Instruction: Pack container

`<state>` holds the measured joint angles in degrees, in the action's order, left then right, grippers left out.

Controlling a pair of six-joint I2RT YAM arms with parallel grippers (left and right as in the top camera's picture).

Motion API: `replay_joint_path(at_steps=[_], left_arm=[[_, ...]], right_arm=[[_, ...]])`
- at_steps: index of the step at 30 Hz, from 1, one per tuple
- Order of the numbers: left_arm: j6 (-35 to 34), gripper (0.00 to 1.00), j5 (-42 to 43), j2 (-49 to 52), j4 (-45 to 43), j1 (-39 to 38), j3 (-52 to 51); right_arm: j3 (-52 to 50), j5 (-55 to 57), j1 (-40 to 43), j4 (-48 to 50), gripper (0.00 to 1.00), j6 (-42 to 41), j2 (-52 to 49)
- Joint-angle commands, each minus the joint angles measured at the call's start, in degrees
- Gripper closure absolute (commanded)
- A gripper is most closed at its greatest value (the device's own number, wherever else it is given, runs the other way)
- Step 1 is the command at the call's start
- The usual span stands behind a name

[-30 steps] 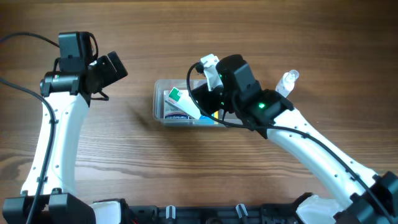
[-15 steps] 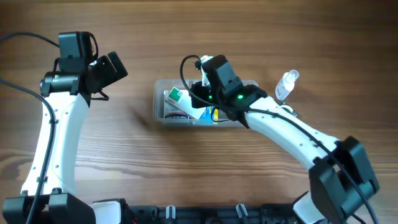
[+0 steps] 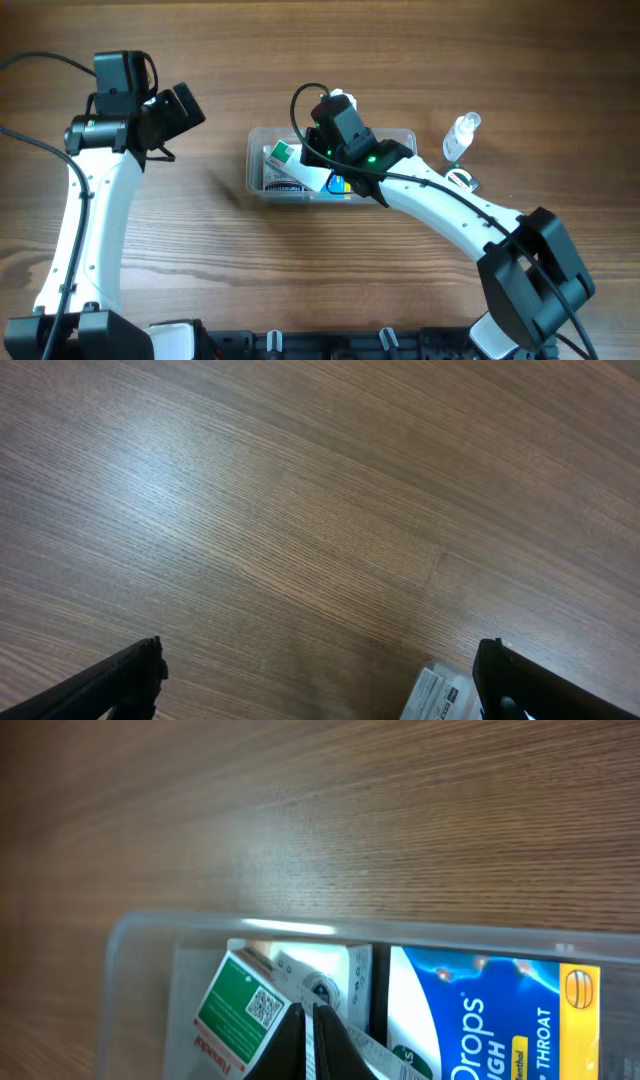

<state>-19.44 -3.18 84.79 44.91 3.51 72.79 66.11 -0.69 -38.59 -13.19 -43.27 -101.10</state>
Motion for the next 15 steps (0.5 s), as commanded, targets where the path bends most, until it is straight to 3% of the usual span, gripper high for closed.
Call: replay_joint_path(at_steps=[1, 15], left_arm=[[-0.7, 0.0, -0.3, -0.7, -0.2, 0.2, 0.0], [-0.7, 0.0, -0.3, -0.7, -0.1, 0.2, 0.0]], right_arm=[[1.0, 2.4, -0.5, 0.5, 0.96, -2.2, -1.2], [1.0, -2.6, -0.6, 3.5, 0.96, -4.7, -7.3]])
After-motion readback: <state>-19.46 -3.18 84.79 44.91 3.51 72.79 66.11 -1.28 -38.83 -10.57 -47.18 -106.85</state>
